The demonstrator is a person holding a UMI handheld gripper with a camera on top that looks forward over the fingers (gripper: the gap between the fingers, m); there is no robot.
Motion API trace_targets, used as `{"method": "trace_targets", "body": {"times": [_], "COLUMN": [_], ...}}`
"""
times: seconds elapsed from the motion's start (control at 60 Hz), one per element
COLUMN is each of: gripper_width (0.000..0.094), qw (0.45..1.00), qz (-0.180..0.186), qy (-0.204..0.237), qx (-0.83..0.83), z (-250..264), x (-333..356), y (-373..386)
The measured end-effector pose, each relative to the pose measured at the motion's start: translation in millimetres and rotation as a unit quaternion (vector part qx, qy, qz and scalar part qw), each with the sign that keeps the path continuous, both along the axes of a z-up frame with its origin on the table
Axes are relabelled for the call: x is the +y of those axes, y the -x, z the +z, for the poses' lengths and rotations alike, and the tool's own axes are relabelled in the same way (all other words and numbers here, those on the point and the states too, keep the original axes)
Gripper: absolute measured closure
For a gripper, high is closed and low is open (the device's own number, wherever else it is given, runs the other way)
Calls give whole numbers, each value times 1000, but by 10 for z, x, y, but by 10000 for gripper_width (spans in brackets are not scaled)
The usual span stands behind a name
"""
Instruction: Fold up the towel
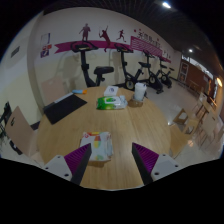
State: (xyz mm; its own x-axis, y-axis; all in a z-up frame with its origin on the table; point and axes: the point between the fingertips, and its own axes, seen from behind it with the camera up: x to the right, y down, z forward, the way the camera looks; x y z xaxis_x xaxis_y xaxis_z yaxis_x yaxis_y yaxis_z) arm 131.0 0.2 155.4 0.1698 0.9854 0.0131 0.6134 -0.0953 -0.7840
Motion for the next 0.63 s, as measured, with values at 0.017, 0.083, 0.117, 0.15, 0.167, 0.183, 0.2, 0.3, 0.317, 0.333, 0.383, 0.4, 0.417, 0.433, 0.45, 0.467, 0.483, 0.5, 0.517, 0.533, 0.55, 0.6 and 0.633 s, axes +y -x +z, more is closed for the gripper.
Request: {"method": "trace_targets", "body": {"times": [0.017,0.083,0.117,0.15,0.167,0.183,0.2,0.3,0.317,0.333,0.383,0.4,0.417,0.433,0.45,0.467,0.483,0.5,0.517,0.533,0.55,0.6,0.633], "gripper_width": [82,80,81,79,82,87,80,82,81,80,75,83,76,80,79,77,76,80,82,78,78,86,82], "qw": [1000,1000,1000,1000,1000,1000,1000,1000,1000,1000,1000,1000,1000,999,999,999,999,999,999,999,999,999,999], "qz": [3,9,12,13,12,11,8,-12,-14,-15,-16,-15,-15,-14,-13,-11,-10,-9,-7,-6,-6,-5,-2], "qy": [-1,-6,-10,-14,-15,-16,-17,-20,-19,-19,-20,-21,-22,-24,-26,-27,-27,-27,-28,-31,-34,-39,-36], "qx": [0,2,1,3,5,5,7,12,13,14,15,15,15,17,19,20,21,22,24,26,26,25,23], "z": [114,315,451,546,584,617,615,698,702,706,703,696,693,679,677,674,675,675,679,681,685,656,637], "x": [-7,-77,-89,-104,-113,-117,-131,-97,-96,-98,-99,-99,-97,-88,-83,-81,-82,-88,-89,-88,-85,-92,-102], "y": [-113,-390,-530,-644,-697,-751,-788,-990,-1006,-1022,-1049,-1055,-1055,-1094,-1082,-1075,-1071,-1066,-1062,-1059,-1060,-1063,-1056]}}
